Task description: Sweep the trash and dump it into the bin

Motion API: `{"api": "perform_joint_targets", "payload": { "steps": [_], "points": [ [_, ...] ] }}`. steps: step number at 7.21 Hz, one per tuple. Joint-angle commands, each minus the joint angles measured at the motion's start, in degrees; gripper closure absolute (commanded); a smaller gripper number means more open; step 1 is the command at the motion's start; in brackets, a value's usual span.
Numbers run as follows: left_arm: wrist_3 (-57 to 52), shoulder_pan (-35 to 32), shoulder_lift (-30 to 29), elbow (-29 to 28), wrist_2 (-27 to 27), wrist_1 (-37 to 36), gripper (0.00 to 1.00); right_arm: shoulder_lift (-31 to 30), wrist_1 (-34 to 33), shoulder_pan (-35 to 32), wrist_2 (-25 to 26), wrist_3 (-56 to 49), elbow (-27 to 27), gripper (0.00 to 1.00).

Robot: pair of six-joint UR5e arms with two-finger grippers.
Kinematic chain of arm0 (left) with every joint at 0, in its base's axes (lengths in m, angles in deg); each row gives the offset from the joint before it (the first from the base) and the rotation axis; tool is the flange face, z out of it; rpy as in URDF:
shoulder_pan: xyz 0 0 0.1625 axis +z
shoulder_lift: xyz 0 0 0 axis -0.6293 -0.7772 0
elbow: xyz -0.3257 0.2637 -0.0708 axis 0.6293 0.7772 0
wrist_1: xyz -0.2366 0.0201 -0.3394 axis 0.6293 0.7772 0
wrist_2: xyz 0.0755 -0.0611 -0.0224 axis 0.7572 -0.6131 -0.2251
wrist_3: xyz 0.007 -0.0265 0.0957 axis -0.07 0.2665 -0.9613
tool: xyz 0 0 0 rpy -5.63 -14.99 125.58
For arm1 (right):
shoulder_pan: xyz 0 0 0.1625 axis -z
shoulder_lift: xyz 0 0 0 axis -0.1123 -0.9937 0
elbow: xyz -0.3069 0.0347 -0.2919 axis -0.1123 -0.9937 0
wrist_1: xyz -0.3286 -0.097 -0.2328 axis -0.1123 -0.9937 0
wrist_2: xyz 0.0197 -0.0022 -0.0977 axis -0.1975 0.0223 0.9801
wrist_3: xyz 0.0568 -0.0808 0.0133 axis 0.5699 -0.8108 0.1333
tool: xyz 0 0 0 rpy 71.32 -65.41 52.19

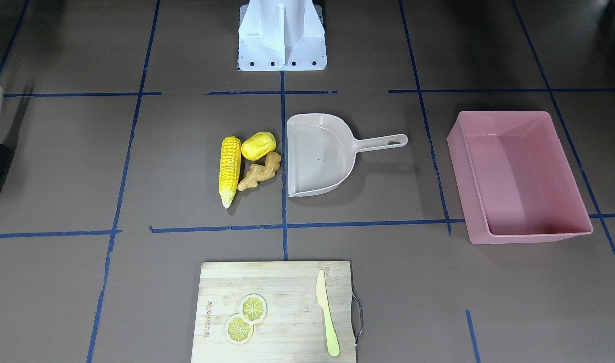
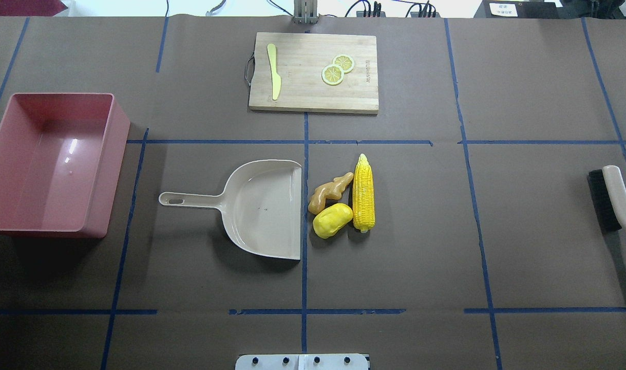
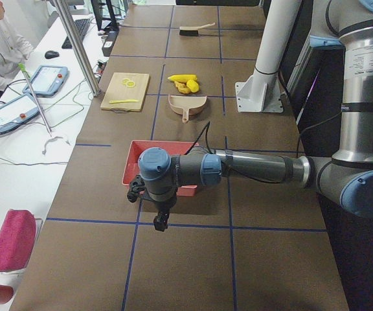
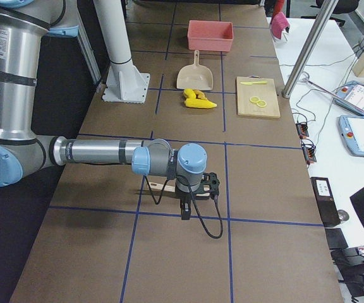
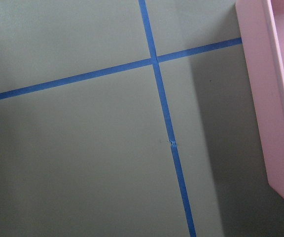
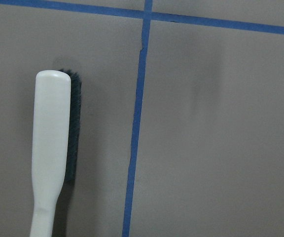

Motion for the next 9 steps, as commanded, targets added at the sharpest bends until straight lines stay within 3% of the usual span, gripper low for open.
{"api": "perform_joint_targets", "payload": {
  "steps": [1,3,5,7,9],
  "points": [
    [0.2,0.0,0.2,0.0,0.2,0.0,0.00,-0.1,0.1,0.0,-0.2,0.0,1.2,0.00],
    [0.2,0.0,-1.4,0.0,0.1,2.5,0.00,0.1,0.1,0.0,-0.2,0.0,2.8,0.00],
    [0.6,0.0,-1.6,-1.0,0.0,10.6,0.00,0.1,-0.1,0.2,-1.1,0.4,4.1,0.00],
    [0.1,0.0,-1.8,-1.0,-0.6,11.8,0.00,0.1,0.0,0.3,-6.4,7.7,4.2,0.00],
    [0.2,0.0,-1.8,-1.1,-0.6,11.8,0.00,0.3,3.9,4.5,-7.5,13.5,8.2,0.00]
  ]
}}
